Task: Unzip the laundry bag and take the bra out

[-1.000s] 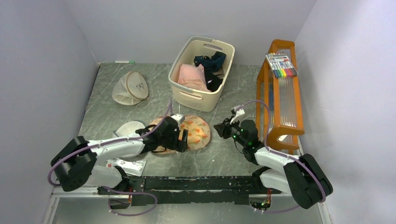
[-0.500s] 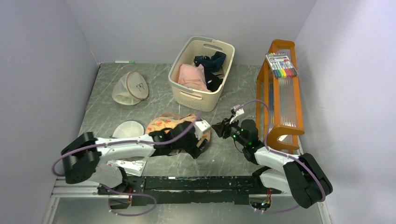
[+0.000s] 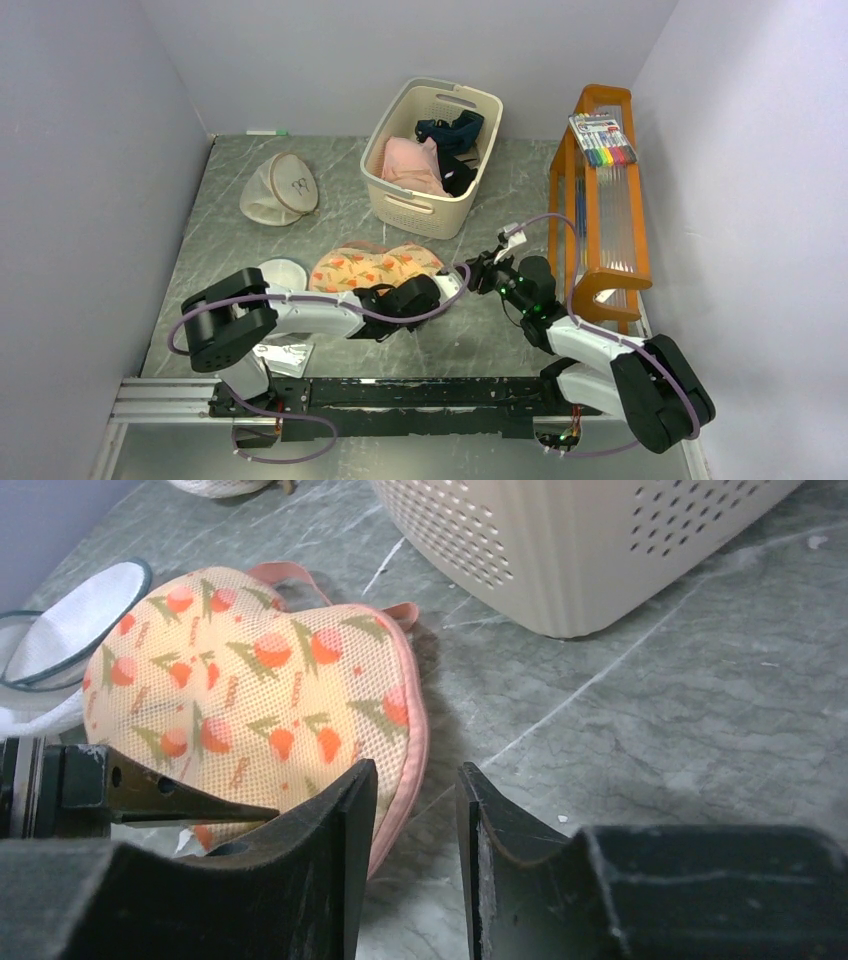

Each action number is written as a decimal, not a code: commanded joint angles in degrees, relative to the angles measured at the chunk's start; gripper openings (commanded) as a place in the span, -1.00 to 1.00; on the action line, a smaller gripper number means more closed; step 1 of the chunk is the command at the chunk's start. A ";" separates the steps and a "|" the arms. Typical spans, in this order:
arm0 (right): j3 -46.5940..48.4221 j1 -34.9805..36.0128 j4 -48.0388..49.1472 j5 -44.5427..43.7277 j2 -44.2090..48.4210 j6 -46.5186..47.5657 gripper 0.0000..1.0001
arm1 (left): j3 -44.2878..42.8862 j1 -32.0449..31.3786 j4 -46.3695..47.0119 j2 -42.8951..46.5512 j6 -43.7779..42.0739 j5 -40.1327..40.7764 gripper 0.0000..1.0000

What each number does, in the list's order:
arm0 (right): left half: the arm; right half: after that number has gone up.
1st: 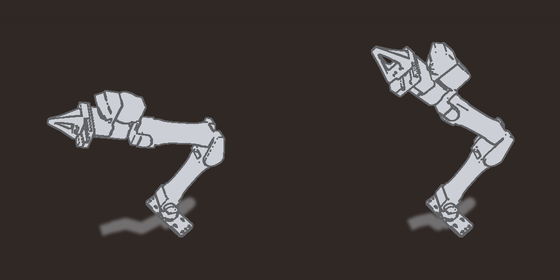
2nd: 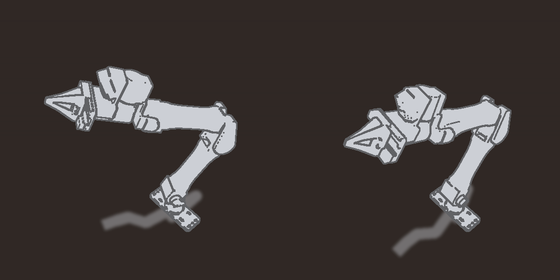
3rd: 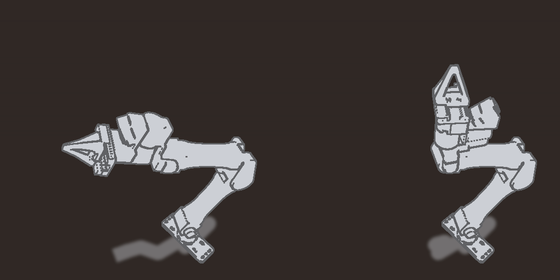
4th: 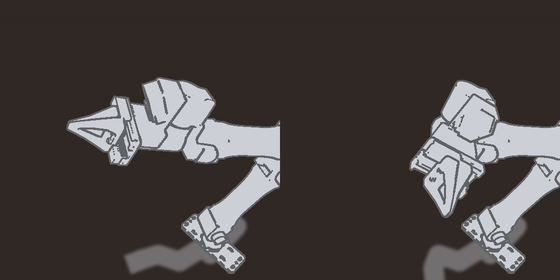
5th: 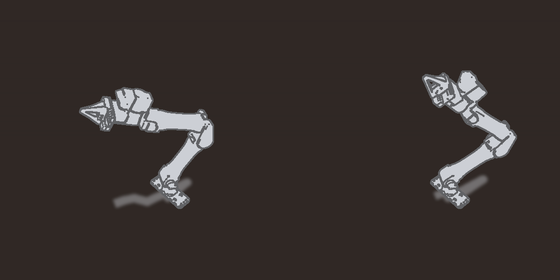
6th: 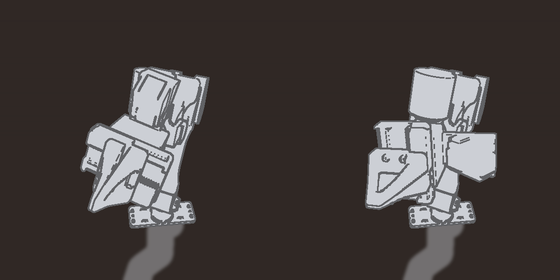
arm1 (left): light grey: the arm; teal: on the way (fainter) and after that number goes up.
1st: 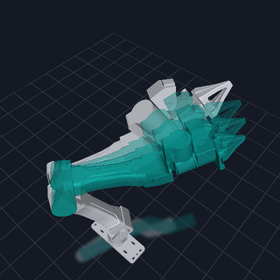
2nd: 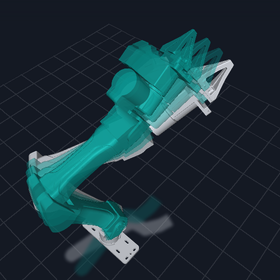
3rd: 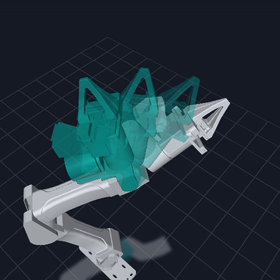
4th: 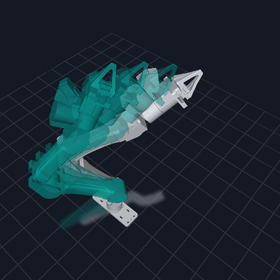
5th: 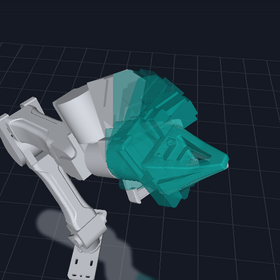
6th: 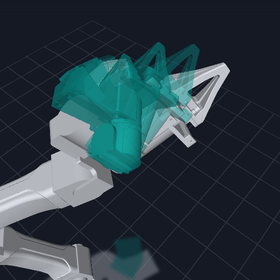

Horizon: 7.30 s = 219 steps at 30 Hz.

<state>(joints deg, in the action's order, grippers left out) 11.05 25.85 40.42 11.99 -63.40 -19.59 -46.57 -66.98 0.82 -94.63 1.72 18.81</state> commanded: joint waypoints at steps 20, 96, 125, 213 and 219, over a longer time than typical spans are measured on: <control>7.57 14.04 1.10 6.14 -12.24 8.24 -0.21 | 3.08 15.36 1.93 11.14 12.55 -16.05 -0.48; 9.33 17.50 -7.76 -16.04 -13.22 5.87 -1.00 | 6.60 15.14 -3.08 10.26 15.26 -14.96 -0.67; 7.75 20.33 -1.67 -8.31 -12.92 7.55 -1.00 | 1.69 10.90 -1.92 10.66 12.96 -12.80 -0.62; 7.34 23.72 -2.05 3.55 -11.42 1.93 -1.00 | 11.74 3.33 -7.67 27.10 23.73 -5.68 0.10; 8.53 23.90 0.11 4.20 -13.41 1.11 -1.00 | 10.01 3.15 -5.85 24.17 22.78 -6.49 0.21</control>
<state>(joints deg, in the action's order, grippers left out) 18.15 49.56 36.60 15.25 -75.77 -17.72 -34.13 -63.55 -5.82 -68.03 25.45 12.99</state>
